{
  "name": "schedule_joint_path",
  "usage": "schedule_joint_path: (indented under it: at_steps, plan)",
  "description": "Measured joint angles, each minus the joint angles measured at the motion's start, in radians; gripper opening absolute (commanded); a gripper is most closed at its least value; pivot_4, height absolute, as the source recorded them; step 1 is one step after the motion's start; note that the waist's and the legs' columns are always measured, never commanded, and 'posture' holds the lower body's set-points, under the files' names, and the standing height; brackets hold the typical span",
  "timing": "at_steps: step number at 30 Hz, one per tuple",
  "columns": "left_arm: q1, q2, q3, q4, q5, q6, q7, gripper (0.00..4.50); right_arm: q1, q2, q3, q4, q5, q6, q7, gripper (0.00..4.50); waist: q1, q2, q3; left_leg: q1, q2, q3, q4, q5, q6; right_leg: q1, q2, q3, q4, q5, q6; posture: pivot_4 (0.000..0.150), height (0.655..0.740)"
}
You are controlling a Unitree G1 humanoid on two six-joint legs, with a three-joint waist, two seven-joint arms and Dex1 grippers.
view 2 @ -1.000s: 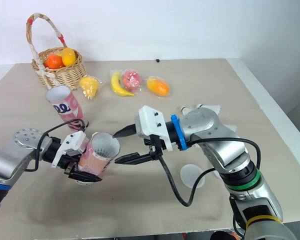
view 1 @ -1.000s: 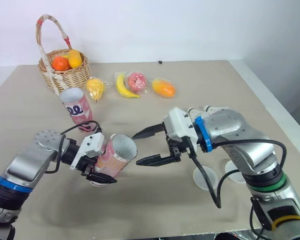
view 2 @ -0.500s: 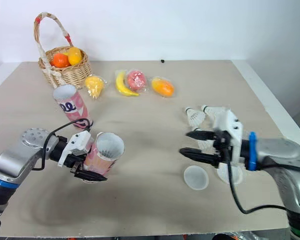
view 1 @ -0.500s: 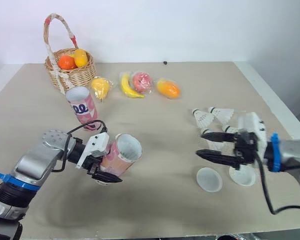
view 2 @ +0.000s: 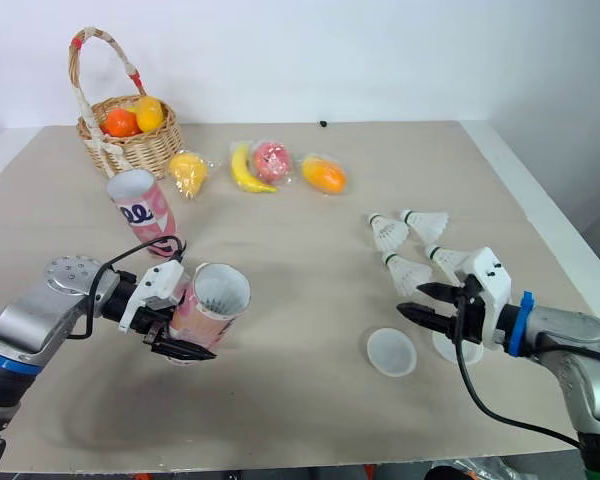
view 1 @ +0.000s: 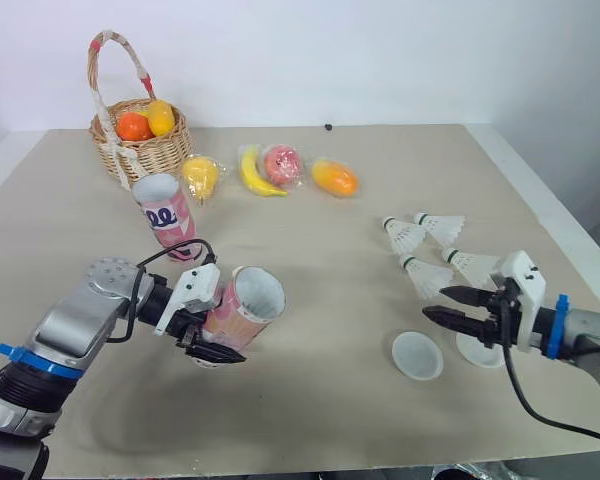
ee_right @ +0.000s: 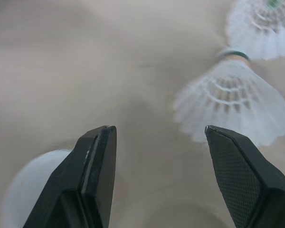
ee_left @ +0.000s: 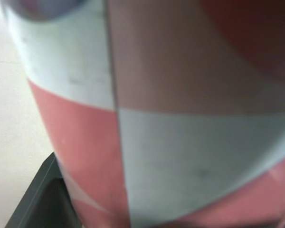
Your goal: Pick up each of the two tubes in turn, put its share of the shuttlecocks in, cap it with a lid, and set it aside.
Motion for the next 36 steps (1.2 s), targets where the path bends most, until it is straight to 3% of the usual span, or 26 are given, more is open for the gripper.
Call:
schedule_joint_path:
  at_steps: [15,18,23,36]
  plan:
    - [0.023,0.0,0.011,-0.032,-0.009,0.021,0.025,3.51,-0.149,0.062,0.135,0.157,-0.089,-0.076,-0.029,3.21,-0.001,0.0,0.0,0.0,-0.003,0.002,0.0,0.0,0.0,0.0,0.0,0.007,0.0,0.0,0.003,0.15,0.7298]
    - [0.026,0.0,0.012,-0.034,-0.01,0.021,0.026,3.51,-0.196,0.087,0.161,0.198,-0.121,-0.1,-0.052,2.31,-0.001,0.0,0.0,0.0,-0.003,0.003,0.0,0.0,0.0,-0.001,0.0,0.009,0.0,0.001,0.004,0.15,0.7298]
    - [0.032,0.0,0.013,-0.042,-0.016,0.024,0.027,3.51,-0.218,0.098,0.164,0.227,-0.141,-0.12,-0.061,0.03,-0.001,0.0,0.0,0.0,-0.004,0.004,0.0,0.0,0.0,-0.001,0.0,0.011,0.0,0.0,0.006,0.15,0.7298]
    - [0.023,-0.001,0.011,-0.034,-0.016,0.038,0.022,3.51,-0.135,0.026,0.14,-0.012,0.007,-0.104,0.145,0.03,-0.004,0.0,0.0,0.0,-0.005,0.005,0.001,-0.001,0.002,-0.001,0.0,0.015,0.0,0.001,0.009,0.15,0.7298]
